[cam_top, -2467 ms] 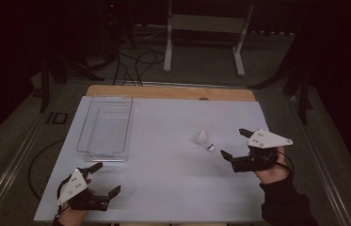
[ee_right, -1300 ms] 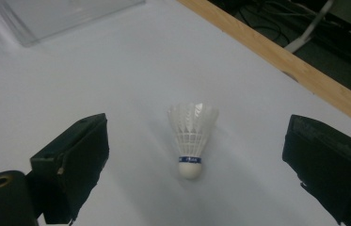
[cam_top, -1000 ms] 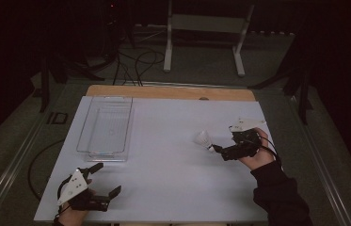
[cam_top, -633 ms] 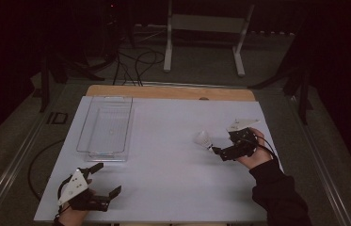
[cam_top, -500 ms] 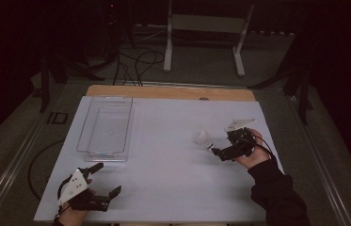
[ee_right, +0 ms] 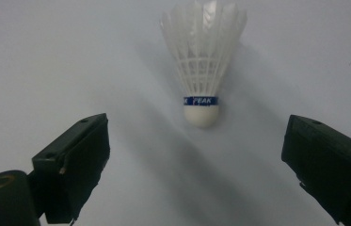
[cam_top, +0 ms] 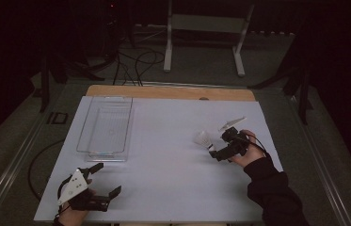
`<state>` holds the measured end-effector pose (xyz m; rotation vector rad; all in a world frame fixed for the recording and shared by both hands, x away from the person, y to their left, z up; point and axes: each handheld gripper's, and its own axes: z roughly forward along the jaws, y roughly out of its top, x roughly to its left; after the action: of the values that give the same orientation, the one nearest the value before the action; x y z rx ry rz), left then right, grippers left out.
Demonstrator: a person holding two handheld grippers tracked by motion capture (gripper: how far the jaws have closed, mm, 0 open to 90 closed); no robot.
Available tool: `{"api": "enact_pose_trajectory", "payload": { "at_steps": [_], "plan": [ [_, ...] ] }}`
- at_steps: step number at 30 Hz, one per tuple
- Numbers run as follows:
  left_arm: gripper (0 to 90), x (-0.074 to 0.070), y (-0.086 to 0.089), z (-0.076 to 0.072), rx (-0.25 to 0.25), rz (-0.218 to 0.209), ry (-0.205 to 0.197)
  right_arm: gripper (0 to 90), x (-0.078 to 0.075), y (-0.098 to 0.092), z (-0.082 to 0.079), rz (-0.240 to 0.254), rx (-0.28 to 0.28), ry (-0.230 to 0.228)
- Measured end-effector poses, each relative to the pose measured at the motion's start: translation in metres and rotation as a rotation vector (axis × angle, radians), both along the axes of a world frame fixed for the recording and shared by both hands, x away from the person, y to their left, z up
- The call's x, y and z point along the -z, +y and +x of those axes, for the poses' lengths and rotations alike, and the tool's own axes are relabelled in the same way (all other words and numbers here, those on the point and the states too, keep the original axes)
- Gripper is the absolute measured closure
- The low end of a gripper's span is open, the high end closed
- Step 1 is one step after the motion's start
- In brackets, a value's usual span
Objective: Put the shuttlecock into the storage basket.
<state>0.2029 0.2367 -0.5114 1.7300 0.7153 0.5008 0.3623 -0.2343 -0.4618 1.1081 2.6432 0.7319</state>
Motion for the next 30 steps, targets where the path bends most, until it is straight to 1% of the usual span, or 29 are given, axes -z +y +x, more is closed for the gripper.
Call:
{"api": "enact_pose_trajectory", "payload": {
  "at_steps": [1, 3, 5, 7, 10, 12, 14, 19, 22, 23, 25, 27, 29, 30],
  "plan": [
    [0.1, 0.000, 0.000, 0.000, 0.001, 0.000, 0.001, 9.1, 0.001, 0.001, 0.001, -0.004, 0.000, 0.004],
    [0.0, 0.000, 0.000, 0.000, 0.002, 0.003, -0.001, 9.6, 0.003, 0.002, 0.003, -0.011, 0.005, 0.030],
    [0.0, 0.000, 0.000, 0.000, 0.002, 0.000, -0.001, 9.6, 0.005, 0.004, 0.005, -0.020, 0.009, 0.044],
    [0.0, 0.000, 0.000, 0.000, 0.001, 0.001, 0.000, 9.6, 0.006, 0.005, 0.007, -0.033, 0.002, 0.053],
    [0.0, 0.000, 0.000, 0.000, 0.002, 0.002, 0.001, 10.0, 0.009, 0.009, 0.009, -0.054, -0.005, 0.078],
    [0.0, 0.000, 0.000, 0.000, 0.003, -0.001, 0.001, 10.6, 0.010, 0.010, 0.010, -0.051, -0.012, 0.091],
    [0.0, 0.000, 0.000, 0.000, 0.002, -0.001, 0.001, 12.1, 0.012, 0.011, 0.012, -0.066, -0.008, 0.092],
    [0.0, 0.000, 0.000, 0.000, 0.002, -0.006, 0.001, 13.7, 0.013, 0.014, 0.017, -0.074, -0.006, 0.113],
    [0.0, 0.000, 0.000, 0.000, 0.002, -0.009, 0.001, 14.8, 0.014, 0.017, 0.021, -0.092, -0.006, 0.117],
    [0.0, 0.000, 0.000, 0.000, 0.003, -0.008, 0.002, 15.8, 0.014, 0.018, 0.022, -0.098, 0.002, 0.118],
    [0.1, 0.000, 0.000, 0.000, 0.004, -0.008, 0.002, 16.4, 0.013, 0.019, 0.024, -0.101, 0.000, 0.121],
    [0.0, 0.000, 0.000, 0.000, 0.003, -0.008, 0.003, 21.3, 0.013, 0.022, 0.026, -0.112, 0.002, 0.123],
    [0.1, 0.000, 0.001, 0.001, 0.003, -0.010, 0.004, 23.3, 0.014, 0.023, 0.028, -0.122, 0.004, 0.126],
    [0.0, 0.000, 0.001, 0.001, 0.003, -0.010, 0.004, 26.1, 0.015, 0.024, 0.029, -0.123, 0.005, 0.133]
  ]
}}
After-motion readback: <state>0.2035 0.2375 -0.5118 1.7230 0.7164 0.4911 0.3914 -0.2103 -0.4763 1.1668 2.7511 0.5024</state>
